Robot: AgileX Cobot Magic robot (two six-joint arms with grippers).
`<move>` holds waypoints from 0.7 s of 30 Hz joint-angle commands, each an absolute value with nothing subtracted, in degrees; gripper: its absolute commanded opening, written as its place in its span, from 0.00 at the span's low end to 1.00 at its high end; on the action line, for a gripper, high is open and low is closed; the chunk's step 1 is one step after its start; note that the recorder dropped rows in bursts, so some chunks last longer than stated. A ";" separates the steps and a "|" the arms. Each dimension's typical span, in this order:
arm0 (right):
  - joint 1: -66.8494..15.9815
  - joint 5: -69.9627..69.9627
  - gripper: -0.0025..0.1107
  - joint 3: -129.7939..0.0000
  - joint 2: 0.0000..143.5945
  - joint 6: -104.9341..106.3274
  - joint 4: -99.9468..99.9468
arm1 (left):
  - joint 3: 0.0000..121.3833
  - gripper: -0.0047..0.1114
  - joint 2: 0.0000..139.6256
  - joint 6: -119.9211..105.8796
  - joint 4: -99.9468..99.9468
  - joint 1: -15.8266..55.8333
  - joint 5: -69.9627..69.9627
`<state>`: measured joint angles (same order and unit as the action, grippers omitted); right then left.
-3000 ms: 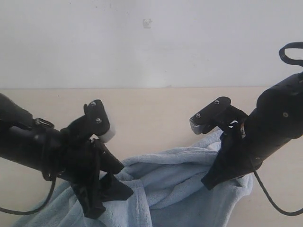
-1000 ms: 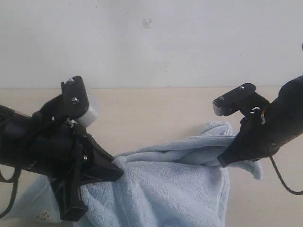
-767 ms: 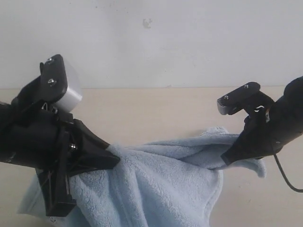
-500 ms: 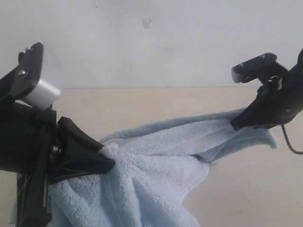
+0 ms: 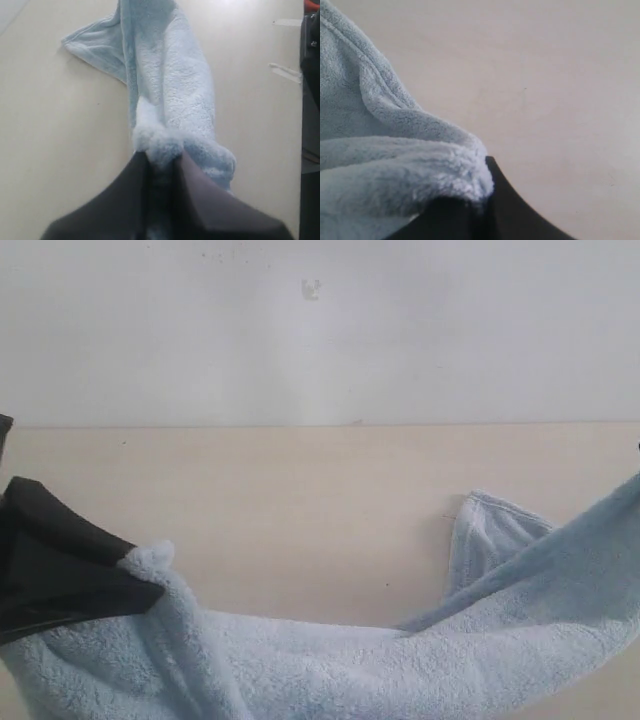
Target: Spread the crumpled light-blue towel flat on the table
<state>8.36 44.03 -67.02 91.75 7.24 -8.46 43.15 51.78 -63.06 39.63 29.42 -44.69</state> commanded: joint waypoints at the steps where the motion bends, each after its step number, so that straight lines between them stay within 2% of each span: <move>1: 9.10 44.32 0.02 -67.52 90.27 7.68 -7.16 | 42.93 0.08 47.99 -55.70 33.86 29.87 -40.96; 14: 9.10 44.78 0.02 -67.52 73.34 7.67 1.56 | 42.93 0.08 31.16 -23.25 4.12 29.87 -28.38; 21: 9.10 47.63 0.02 -65.02 63.33 8.01 2.70 | 42.93 0.08 21.21 -19.94 1.44 29.87 -29.97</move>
